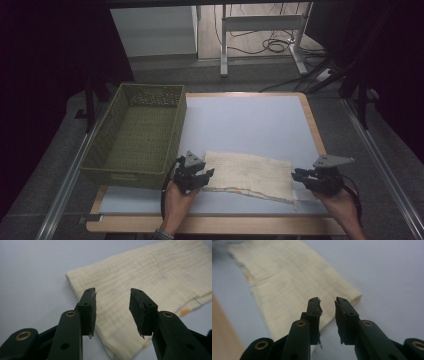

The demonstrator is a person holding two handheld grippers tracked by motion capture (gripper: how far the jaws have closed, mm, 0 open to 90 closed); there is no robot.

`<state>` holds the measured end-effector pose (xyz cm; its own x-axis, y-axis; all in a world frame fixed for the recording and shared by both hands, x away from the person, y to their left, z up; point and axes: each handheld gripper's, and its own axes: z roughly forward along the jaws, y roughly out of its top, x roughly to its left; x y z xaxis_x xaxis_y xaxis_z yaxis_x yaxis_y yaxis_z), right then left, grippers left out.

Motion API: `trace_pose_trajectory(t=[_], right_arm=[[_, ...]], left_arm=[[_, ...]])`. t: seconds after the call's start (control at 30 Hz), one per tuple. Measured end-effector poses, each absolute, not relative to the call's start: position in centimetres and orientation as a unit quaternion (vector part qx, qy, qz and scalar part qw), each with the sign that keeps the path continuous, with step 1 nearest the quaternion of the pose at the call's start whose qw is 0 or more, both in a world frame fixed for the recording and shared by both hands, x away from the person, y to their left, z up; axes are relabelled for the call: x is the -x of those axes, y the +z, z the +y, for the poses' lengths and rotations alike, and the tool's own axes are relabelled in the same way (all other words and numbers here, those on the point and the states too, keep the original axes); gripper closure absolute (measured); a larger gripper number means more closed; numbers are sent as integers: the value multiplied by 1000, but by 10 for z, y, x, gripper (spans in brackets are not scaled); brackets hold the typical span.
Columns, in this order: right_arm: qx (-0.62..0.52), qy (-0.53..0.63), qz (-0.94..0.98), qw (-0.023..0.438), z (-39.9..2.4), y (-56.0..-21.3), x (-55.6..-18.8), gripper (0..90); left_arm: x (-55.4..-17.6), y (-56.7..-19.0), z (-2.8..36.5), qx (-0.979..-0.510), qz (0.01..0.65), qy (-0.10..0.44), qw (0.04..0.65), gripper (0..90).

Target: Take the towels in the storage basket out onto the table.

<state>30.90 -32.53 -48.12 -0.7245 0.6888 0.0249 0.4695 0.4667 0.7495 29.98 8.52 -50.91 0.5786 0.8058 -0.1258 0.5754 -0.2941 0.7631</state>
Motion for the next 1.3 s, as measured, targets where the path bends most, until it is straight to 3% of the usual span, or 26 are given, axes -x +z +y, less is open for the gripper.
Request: trace_pose_trajectory(t=[0.27, 0.37, 0.53, 0.6, 0.67, 0.73, 0.87, 1.3], right_arm=[[-370, 360, 841, 163, -313, -488, -361, 755], [-383, 349, 843, 146, -311, -499, -373, 677], [-381, 339, 850, 133, -309, -513, -369, 631], [-374, 338, 852, 141, -309, -516, -365, 641], [-375, 338, 852, 136, -309, -515, -364, 762], [-370, 338, 856, 126, -307, -515, -364, 838], [-355, 319, 866, 152, -303, -510, -366, 855], [-396, 318, 843, 174, -323, -492, -427, 855]], left_arm=[[-339, -506, 75, -787, 447, 170, 390, 560], [-354, -508, 73, -786, 460, 182, 372, 547], [-370, -521, 72, -794, 472, 196, 329, 540], [-374, -526, 72, -795, 477, 192, 321, 517], [-378, -531, 72, -798, 478, 182, 318, 508], [-379, -535, 74, -795, 475, 157, 343, 580], [-379, -535, 81, -790, 475, 111, 371, 813], [-355, -526, 57, -805, 430, 112, 393, 808]])
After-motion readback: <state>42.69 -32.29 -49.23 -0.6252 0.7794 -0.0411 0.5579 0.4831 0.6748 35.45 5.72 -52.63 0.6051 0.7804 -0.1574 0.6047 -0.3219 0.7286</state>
